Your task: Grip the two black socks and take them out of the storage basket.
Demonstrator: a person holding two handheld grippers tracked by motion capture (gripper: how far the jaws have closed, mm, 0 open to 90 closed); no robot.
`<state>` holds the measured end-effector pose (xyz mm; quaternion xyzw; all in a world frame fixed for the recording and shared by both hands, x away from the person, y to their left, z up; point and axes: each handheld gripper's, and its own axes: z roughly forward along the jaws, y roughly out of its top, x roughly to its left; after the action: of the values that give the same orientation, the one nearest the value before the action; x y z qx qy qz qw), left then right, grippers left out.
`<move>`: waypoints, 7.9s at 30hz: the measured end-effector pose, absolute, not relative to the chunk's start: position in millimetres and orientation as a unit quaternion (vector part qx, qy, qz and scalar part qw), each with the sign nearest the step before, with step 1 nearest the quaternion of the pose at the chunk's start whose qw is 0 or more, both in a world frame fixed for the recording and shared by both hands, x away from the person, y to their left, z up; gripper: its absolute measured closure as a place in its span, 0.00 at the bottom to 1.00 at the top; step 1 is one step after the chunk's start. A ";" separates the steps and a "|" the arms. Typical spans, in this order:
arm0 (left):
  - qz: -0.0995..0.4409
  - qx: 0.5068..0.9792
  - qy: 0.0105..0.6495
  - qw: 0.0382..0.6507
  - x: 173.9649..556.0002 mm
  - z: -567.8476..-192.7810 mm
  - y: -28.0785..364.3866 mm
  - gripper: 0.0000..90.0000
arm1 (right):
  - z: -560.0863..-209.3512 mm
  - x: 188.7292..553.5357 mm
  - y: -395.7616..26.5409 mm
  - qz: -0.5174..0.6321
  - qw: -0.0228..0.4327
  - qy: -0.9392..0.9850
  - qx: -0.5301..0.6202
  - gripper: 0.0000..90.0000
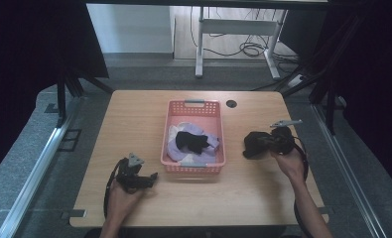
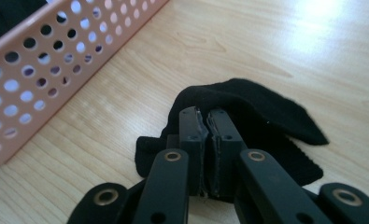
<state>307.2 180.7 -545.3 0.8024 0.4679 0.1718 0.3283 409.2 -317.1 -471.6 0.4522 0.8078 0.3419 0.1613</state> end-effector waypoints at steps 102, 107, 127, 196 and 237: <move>0.171 0.806 0.465 0.324 307.3 -544.7 181.6 0.13 | -461.4 428.2 -125.9 0.316 0.099 0.891 0.311 0.95; 0.171 0.806 0.465 0.324 307.3 -544.7 181.5 0.13 | -446.6 426.0 -131.6 0.342 0.106 0.880 0.312 0.95; 0.171 0.806 0.465 0.324 307.3 -544.8 181.5 0.14 | -402.7 419.1 -154.1 0.401 0.126 0.851 0.314 0.95; 0.171 0.804 0.466 0.326 307.2 -545.0 181.1 0.13 | -404.0 402.1 -312.9 0.386 0.202 0.781 0.448 0.95; 0.172 0.802 0.468 0.328 307.2 -545.2 180.7 0.13 | -450.4 381.7 -320.5 0.358 0.172 0.800 0.450 0.34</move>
<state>307.2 180.7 -545.2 0.8024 0.4679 0.1718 0.3281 381.7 -320.5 -450.4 0.4495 0.8001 0.3579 0.1724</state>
